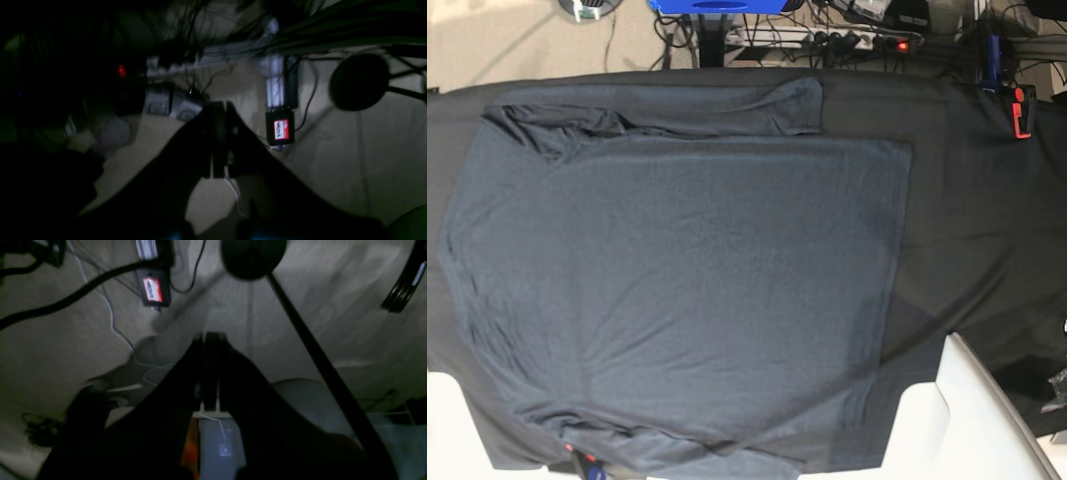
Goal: Fold the T-shirt properly
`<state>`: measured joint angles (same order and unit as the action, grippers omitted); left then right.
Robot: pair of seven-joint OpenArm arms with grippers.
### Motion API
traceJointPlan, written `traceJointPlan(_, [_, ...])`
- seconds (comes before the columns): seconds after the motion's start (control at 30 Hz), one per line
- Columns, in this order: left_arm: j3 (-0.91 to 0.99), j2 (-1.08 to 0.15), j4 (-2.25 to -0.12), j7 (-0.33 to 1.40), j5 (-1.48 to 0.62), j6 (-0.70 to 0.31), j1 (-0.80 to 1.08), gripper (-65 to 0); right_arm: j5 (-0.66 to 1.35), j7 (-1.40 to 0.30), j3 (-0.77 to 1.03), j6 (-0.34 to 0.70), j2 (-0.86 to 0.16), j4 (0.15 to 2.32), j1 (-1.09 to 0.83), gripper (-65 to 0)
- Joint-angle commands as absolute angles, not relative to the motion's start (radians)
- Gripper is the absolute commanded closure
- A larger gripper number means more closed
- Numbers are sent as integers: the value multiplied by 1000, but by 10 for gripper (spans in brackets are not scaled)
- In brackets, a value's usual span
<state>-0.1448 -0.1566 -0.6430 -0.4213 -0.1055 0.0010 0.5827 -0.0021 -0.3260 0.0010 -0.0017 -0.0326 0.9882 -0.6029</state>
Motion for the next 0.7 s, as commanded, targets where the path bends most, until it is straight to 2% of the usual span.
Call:
traceJointPlan(0.0, [-143, -166, -676, -450, -107, 5, 624, 0, 1, -344, 5, 2, -36, 1063, -644, 0])
traceJointPlan(0.17, [-140, -222, -900, -513, -107, 5, 760, 0, 1, -455, 7, 2, -35, 1360, -773, 0])
traceJointPlan(0.43, [-67, -272, -1434, -516, -208, 5, 969, 0, 5, -460, 108, 2, 4, 1785, -892, -8])
traceJointPlan(0.5, [-74, -300, -1508, -516, -220, 5, 975, -72, 47, -460, 127, 7, 4, 1845, -889, -18])
traceJointPlan(0.53, [-74, -308, -1538, -516, -220, 5, 975, -110, 77, -463, 130, 8, 1, 1886, -881, -53])
traceJointPlan(0.57, [-74, -311, -1558, -516, -220, 5, 972, -122, 102, -483, 130, 10, -1, 1917, -877, -104])
traceJointPlan(0.67, [-74, -312, -1598, -516, -220, 5, 969, -128, 170, -605, 137, 62, -2, 1995, -842, -362])
